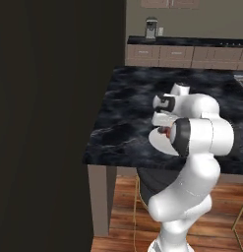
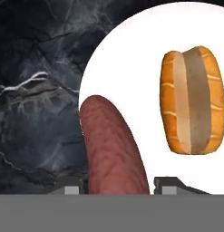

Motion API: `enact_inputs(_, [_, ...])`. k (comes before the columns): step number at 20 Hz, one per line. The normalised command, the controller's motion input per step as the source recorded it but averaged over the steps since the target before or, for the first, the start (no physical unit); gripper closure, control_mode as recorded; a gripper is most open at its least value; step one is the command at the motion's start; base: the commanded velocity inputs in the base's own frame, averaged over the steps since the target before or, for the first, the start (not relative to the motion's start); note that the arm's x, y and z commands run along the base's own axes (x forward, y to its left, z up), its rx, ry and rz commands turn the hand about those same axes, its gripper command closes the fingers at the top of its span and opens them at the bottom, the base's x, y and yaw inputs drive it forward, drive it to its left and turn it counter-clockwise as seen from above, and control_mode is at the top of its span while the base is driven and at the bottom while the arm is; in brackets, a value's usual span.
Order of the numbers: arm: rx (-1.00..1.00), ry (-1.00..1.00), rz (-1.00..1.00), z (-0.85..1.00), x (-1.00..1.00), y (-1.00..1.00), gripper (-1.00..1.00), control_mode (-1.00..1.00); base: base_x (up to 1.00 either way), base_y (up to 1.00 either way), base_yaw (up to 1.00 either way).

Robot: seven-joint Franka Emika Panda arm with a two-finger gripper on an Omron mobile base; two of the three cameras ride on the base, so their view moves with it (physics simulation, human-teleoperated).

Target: Move the hot dog bun to the plate on the dining table and place the condiment next to that plate. Then navigate to the fridge and take the sausage and place it on the plate as well.

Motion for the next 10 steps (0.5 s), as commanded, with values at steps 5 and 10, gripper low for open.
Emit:
enact_inputs(5, [0.0, 0.19, 0.17, -0.41, 0.62, -0.34, 1.0, -1.0, 0.0, 0.0, 0.0])
enact_inputs(10, [0.0, 0.06, 0.04, -0.37, 0.28, -0.28, 1.0, -1.0, 0.0, 0.0, 0.0])
